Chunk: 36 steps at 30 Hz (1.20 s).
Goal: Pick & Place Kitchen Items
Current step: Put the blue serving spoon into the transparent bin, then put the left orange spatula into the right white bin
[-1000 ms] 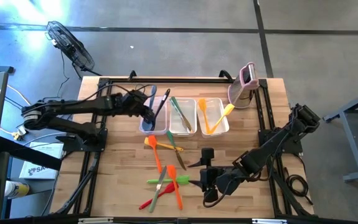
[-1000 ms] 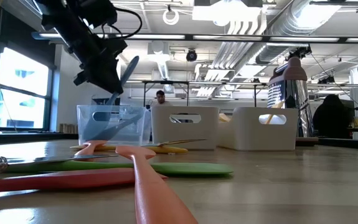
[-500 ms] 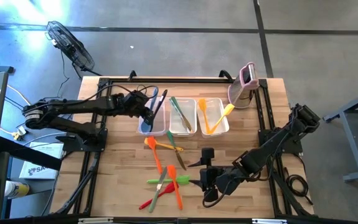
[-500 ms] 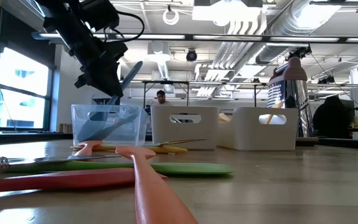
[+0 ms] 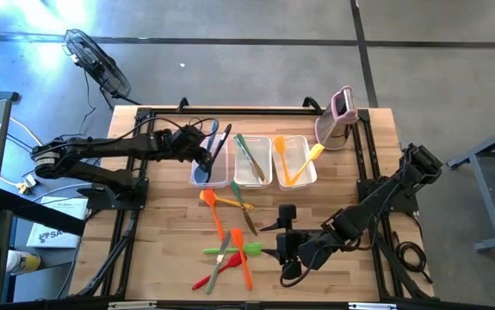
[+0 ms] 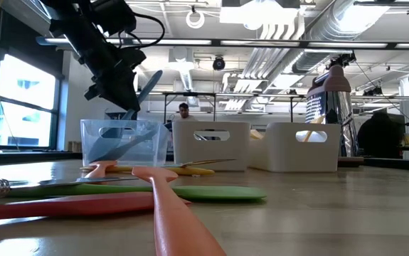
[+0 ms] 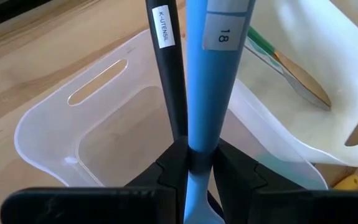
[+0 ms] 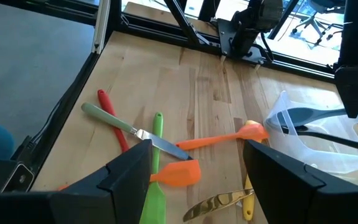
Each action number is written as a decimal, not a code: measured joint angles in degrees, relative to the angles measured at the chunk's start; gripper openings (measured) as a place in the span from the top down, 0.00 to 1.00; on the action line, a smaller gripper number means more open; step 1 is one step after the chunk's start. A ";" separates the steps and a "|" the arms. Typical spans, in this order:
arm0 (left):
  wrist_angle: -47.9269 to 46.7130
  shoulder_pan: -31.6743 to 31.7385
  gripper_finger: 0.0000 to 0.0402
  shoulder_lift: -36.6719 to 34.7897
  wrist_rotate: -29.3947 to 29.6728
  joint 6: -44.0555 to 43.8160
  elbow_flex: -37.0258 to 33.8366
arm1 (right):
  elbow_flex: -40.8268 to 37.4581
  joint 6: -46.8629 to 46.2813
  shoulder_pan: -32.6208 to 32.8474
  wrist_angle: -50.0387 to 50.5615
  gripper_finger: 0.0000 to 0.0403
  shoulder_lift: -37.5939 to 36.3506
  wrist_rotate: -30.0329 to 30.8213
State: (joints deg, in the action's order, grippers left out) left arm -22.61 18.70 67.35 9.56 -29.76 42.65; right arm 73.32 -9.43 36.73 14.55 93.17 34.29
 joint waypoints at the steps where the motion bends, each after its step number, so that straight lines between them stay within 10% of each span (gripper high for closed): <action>1: -0.03 0.00 0.84 0.00 -0.05 0.02 0.00 | 0.00 0.00 0.00 0.02 0.40 0.00 0.01; 13: -0.32 0.02 0.84 0.00 -1.52 -0.52 0.00 | -1.83 -2.49 0.00 -0.25 0.40 0.00 -0.36; 26: -0.26 0.02 0.52 0.00 -1.11 -0.55 0.00 | -3.89 -2.40 0.00 -4.06 0.40 0.04 -1.45; 36: 0.64 0.02 0.48 -2.79 -1.33 4.21 0.02 | -3.87 -2.36 0.00 -4.03 0.40 0.04 -1.45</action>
State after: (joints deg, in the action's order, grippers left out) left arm -21.97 18.72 64.56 8.23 -25.55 42.68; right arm 69.45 -11.79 36.73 10.51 93.21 32.84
